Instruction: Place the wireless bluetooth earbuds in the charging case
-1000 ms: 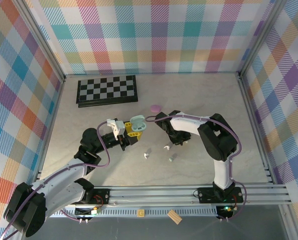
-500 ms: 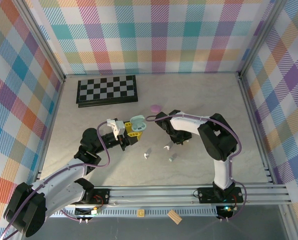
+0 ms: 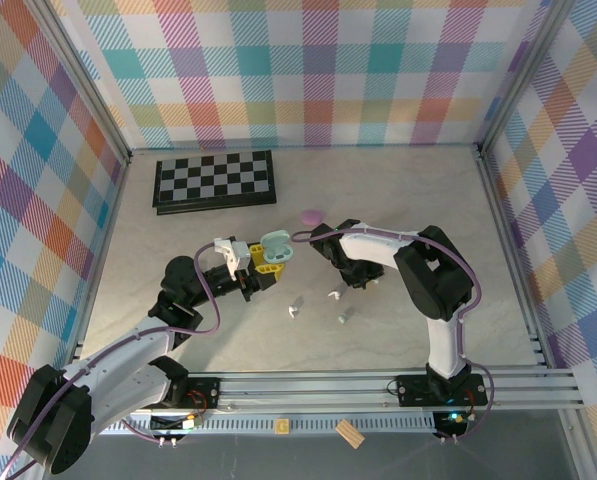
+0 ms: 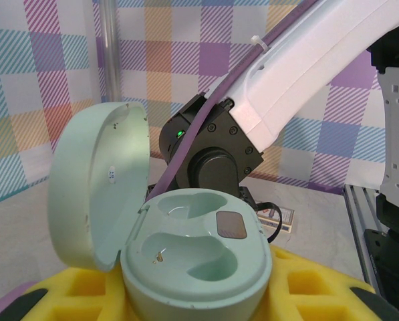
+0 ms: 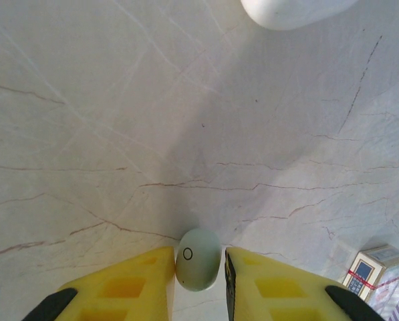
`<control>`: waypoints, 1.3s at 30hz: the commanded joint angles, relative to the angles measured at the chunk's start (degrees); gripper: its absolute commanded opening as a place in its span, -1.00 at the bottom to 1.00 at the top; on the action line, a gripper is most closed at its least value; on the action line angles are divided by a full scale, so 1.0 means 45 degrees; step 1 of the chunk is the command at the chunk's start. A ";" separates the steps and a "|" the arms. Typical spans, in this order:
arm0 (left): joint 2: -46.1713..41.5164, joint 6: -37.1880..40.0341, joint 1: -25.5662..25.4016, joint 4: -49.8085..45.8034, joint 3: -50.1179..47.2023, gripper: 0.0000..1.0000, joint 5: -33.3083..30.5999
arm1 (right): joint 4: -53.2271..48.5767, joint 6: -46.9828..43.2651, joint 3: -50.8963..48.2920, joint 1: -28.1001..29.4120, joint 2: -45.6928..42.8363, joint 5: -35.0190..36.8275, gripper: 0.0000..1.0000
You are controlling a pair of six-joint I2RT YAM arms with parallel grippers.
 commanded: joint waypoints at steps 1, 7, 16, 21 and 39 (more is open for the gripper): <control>-0.0243 0.0142 0.0148 0.0086 0.0056 -0.34 0.0221 | -0.0438 -0.0195 0.0342 -0.0099 0.0365 0.0337 -0.44; -0.0245 0.0148 0.0148 0.0083 0.0036 -0.34 0.0251 | -0.0481 -0.0272 0.0468 -0.0142 0.0441 0.0464 -0.44; -0.0358 0.0162 0.0148 0.0045 -0.0002 -0.34 0.0231 | -0.0418 -0.0399 0.0425 -0.0294 0.0648 0.0087 -0.47; -0.0358 0.0195 0.0148 0.0026 -0.0003 -0.34 0.0196 | -0.0426 -0.0351 0.0398 -0.0318 0.0394 -0.0116 -0.53; -0.0125 0.0221 0.0148 0.0128 0.0007 -0.34 0.0056 | 0.2666 0.0508 -0.1844 -0.2027 -0.3514 -0.5794 -0.56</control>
